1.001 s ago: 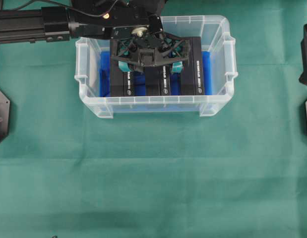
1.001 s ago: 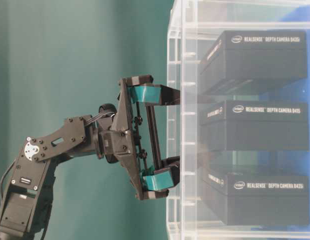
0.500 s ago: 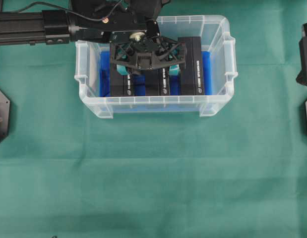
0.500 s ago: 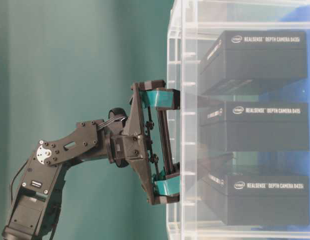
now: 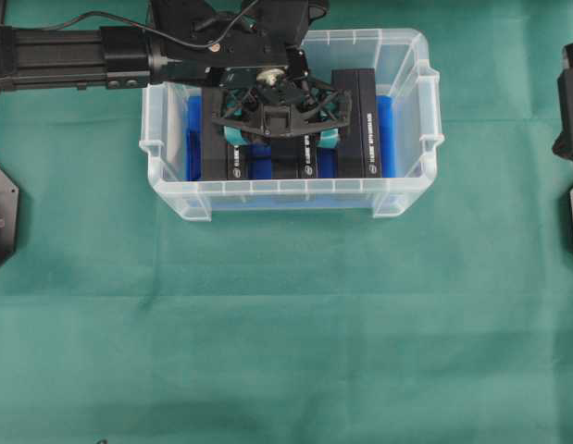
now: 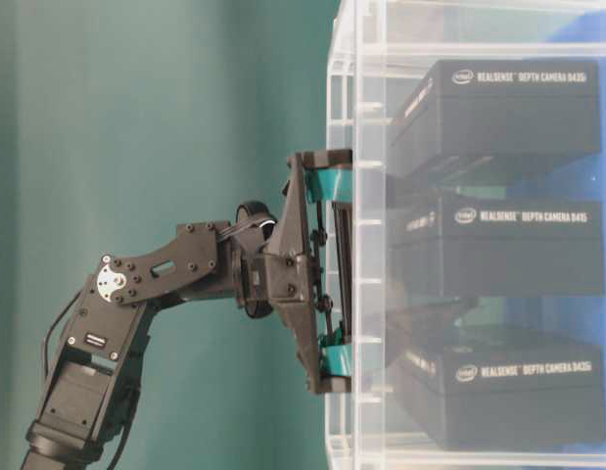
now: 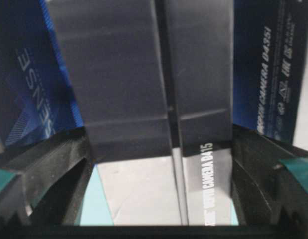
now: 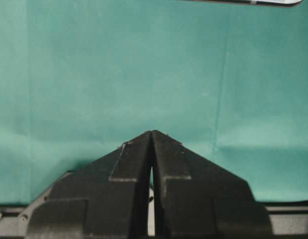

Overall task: Take the box out of the case with the left arm.
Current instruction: 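Lower the open left gripper around the middle box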

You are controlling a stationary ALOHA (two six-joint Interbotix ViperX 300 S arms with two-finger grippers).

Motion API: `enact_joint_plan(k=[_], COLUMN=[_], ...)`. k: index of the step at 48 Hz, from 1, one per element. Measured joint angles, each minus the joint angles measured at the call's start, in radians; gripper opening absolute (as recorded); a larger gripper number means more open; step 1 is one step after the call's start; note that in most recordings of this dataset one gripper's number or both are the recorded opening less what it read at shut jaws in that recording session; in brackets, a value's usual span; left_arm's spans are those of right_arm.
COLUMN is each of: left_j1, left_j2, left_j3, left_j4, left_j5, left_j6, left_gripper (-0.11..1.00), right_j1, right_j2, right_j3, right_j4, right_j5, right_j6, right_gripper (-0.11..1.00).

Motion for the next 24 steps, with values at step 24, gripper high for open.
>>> enact_joint_plan(k=[24], left_j1=[0.005], left_j2=[0.000], left_j3=[0.000], left_j4=[0.000], left_j5=[0.006], left_j6=[-0.075], left_gripper=[0.59], right_j1=[0.000], right_j2=[-0.002], right_j3=[-0.002], right_j4=[0.000], right_j5=[-0.002], right_j6=[-0.002], right_gripper=[0.00])
